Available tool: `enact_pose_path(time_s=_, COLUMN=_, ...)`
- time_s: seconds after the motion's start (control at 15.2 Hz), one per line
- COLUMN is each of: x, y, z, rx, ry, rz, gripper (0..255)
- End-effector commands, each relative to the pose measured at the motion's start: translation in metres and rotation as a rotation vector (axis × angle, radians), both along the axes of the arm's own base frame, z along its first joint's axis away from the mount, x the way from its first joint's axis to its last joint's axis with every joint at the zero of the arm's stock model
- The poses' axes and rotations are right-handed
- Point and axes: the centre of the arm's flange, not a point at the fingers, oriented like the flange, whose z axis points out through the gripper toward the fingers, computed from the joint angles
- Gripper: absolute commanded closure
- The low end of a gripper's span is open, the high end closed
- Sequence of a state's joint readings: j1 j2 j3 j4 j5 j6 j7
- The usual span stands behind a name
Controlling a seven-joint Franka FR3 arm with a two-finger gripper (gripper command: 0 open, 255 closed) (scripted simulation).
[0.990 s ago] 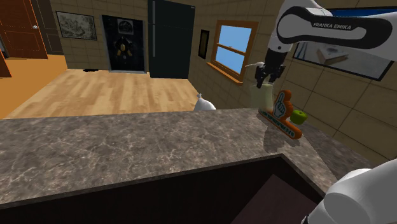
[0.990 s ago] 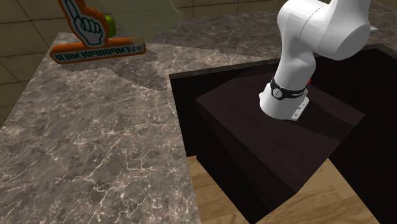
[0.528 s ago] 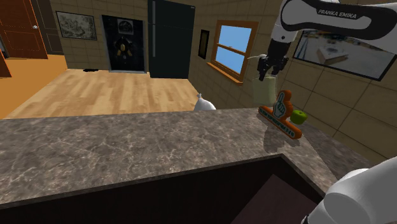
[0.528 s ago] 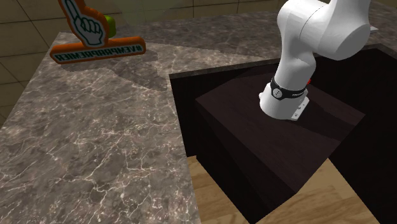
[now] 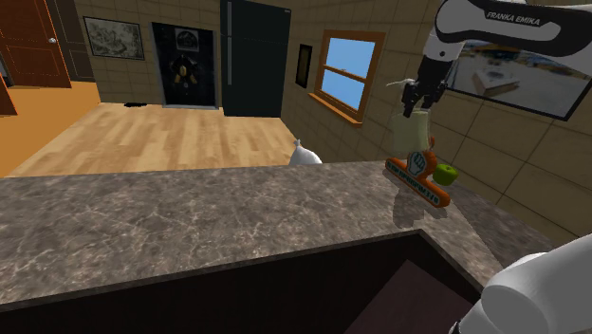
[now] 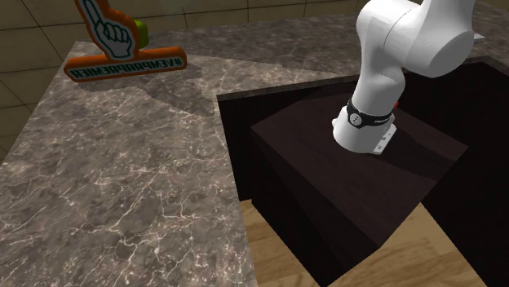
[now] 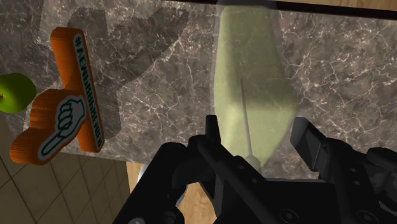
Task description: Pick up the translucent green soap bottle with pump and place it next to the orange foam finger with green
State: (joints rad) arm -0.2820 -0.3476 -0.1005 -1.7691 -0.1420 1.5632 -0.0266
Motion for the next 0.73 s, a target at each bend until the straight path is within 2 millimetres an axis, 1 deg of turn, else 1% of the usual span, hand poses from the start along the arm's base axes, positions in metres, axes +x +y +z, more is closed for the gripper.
enact_pose_path(time_s=0.0, x=-0.01, y=-0.027, z=0.001, rx=0.0, ry=0.0, rz=0.001, gripper=255)
enact_pose_path(time_s=0.66, x=-0.06, y=-0.149, z=0.001, rx=0.0, ry=0.0, rz=0.001, gripper=255)
